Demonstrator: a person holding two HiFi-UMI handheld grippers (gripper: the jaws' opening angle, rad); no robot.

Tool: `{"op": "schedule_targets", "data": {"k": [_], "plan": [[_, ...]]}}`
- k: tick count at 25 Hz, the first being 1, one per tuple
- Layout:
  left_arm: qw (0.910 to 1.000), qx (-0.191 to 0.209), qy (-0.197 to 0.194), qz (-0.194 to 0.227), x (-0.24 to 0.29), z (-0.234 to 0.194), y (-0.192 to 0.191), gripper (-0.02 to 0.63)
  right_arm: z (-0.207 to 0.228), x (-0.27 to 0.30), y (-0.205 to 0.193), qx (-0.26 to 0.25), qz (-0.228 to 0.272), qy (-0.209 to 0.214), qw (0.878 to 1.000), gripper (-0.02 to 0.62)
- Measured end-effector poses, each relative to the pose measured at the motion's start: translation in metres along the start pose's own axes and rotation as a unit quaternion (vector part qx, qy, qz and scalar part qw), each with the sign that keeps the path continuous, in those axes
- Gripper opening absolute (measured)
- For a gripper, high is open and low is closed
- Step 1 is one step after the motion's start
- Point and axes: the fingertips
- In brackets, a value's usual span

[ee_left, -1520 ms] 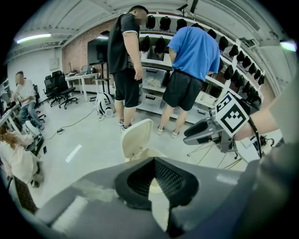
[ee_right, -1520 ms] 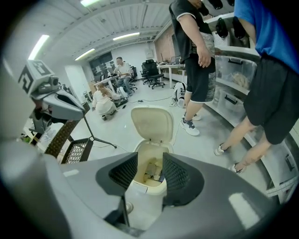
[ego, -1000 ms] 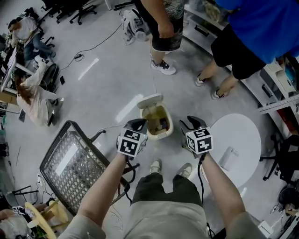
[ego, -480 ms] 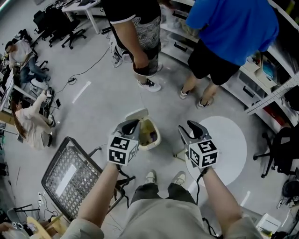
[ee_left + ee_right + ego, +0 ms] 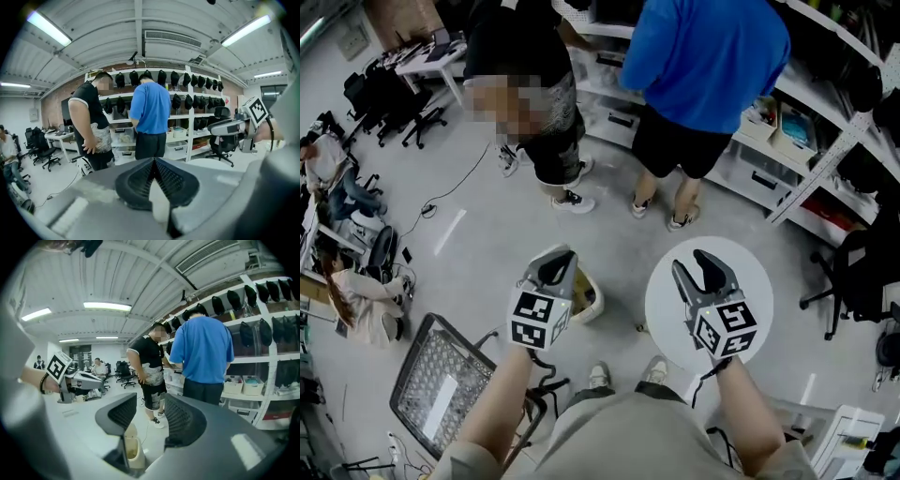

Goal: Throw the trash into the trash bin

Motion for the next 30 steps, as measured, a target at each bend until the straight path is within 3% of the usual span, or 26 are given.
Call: {"op": "schedule_targets", "data": {"k": [5, 11, 21, 30], "plan": [[0.9989, 0.033, -0.020, 0.028, 0.017, 0.023, 0.040, 0.003, 0.032, -0.033, 0.020, 0.022, 0.019, -0.031, 0.999, 0.189], [0.9954, 0.056, -0.074, 0.023, 0.060, 0.063, 0.057, 0.003, 0.076, -0.047, 0.012, 0.017, 0.013, -0.089, 0.996, 0.194], [0.9788, 0.106, -0.171, -0.037, 0.142, 0.139, 0.028, 0.003, 0.132, -0.047, -0.108, 0.067, -0.102, -0.162, 0.979, 0.284], [0.9657, 0.091, -0.218, -0.109, 0.189, 0.168, -0.035, 0.003, 0.142, -0.040, -0.225, 0.115, -0.207, -0.196, 0.952, 0.328]]}}
Point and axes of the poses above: the fingertips, and each gripper's own axes: x forward along the fingers, z to its right, y out of its top, and after that the axes turned 10 degrees about -y, right-handed
